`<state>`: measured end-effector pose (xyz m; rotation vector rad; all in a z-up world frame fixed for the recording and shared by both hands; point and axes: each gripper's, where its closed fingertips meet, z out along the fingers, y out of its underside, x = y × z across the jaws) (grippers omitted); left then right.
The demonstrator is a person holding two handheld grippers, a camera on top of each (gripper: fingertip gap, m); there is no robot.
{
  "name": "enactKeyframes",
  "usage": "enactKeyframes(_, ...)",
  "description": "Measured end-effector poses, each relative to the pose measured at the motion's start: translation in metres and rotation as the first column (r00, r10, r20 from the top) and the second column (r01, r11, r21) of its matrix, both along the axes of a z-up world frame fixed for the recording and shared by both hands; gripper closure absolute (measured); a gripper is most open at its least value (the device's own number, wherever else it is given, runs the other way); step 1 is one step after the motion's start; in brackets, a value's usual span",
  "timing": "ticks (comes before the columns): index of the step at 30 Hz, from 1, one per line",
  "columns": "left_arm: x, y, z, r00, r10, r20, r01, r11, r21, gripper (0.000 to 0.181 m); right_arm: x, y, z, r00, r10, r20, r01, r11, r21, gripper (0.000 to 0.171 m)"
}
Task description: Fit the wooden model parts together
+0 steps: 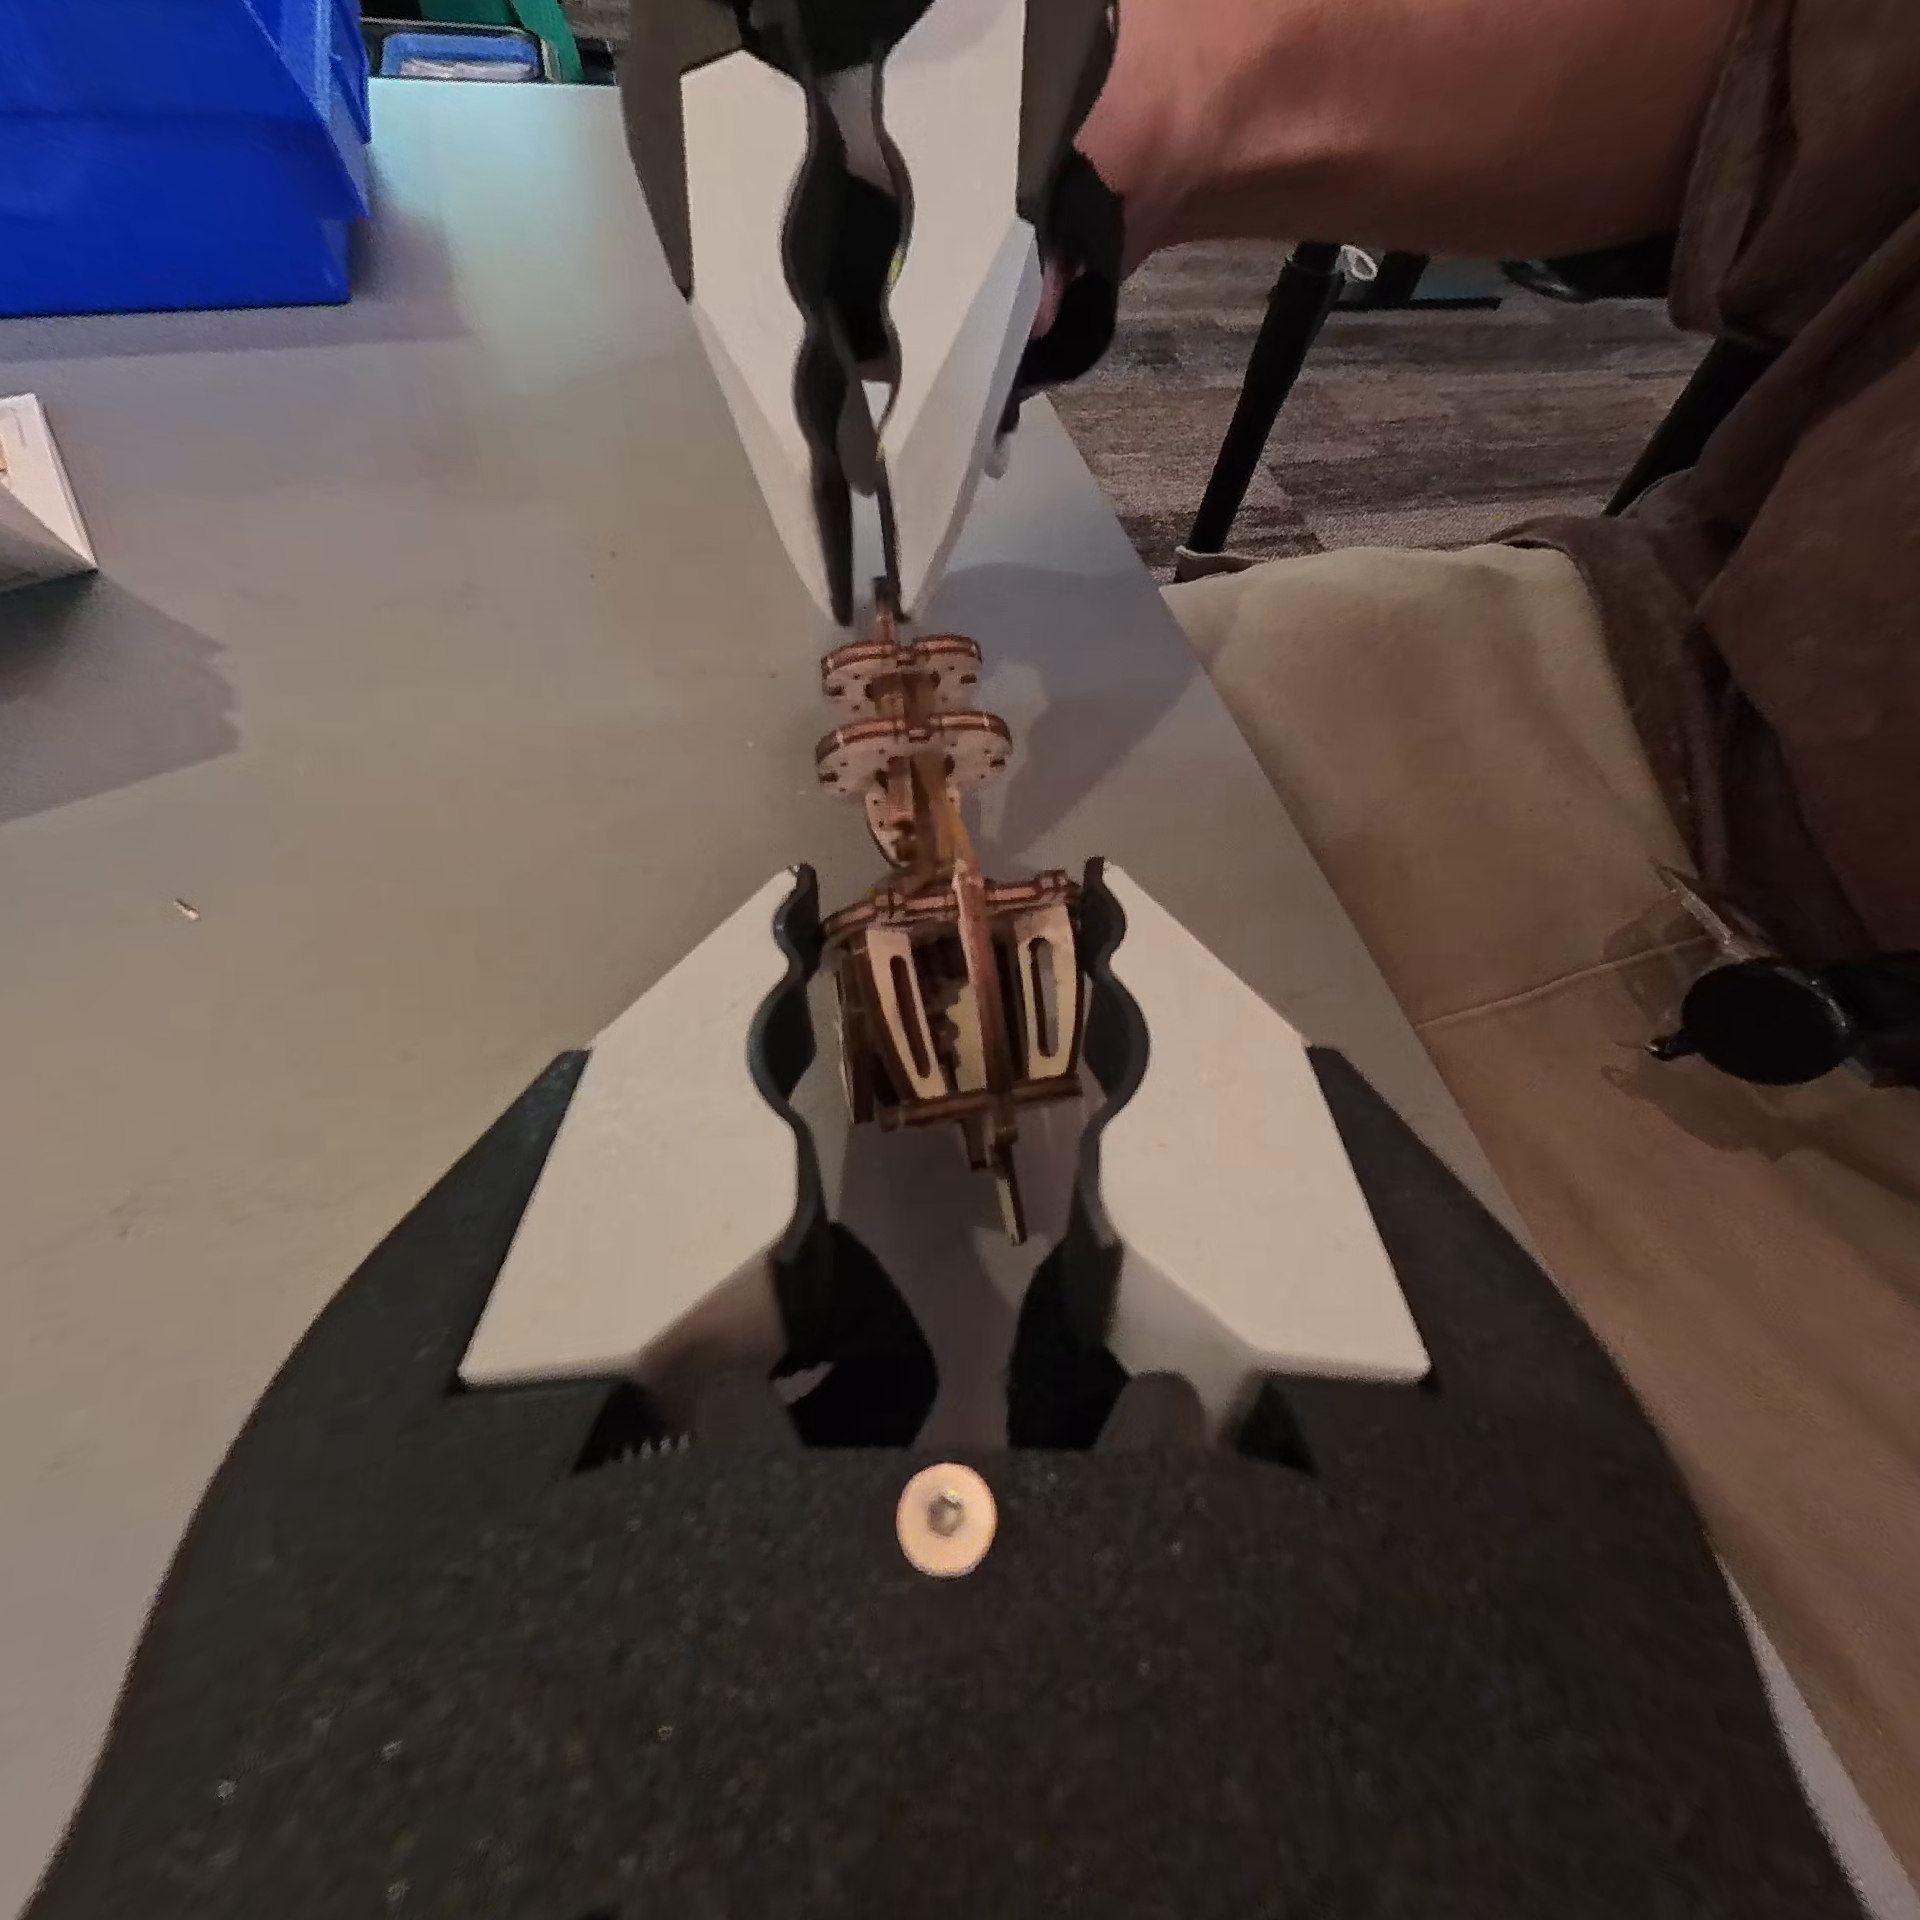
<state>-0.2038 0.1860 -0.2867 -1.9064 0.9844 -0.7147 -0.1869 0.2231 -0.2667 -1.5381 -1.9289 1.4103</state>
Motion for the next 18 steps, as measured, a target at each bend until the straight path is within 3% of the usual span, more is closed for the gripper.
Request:
enactKeyframes(4, 0.000, 0.000, -0.001, 1.000, -0.002, -0.005, 0.002, 1.000, -0.001, 0.133, -0.003, 0.010, 0.014, 0.999, -0.049, -0.017, 0.049, 0.998, 0.044, 0.152)
enactKeyframes(7, 0.001, -0.001, -0.002, 1.000, -0.002, -0.015, 0.002, 1.000, 0.000, 0.133, -0.012, -0.005, 0.030, 1.000, -0.018, -0.023, 0.022, 0.987, 0.158, 0.145)
enactKeyframes(10, 0.002, -0.001, -0.004, 1.000, -0.004, -0.027, 0.005, 1.000, 0.002, 0.133, -0.027, -0.024, 0.022, 0.998, 0.018, 0.062, -0.034, 0.965, 0.261, 0.149)
enactKeyframes(15, 0.002, -0.001, -0.004, 0.999, 0.000, -0.035, 0.001, 1.000, 0.008, 0.133, -0.038, -0.038, -0.003, 0.961, 0.102, 0.258, -0.164, 0.959, 0.232, 0.155)
enactKeyframes(18, 0.002, -0.001, -0.004, 0.999, 0.001, -0.036, -0.001, 1.000, 0.009, 0.133, -0.041, -0.034, -0.010, 0.949, 0.102, 0.297, -0.183, 0.949, 0.258, 0.161)
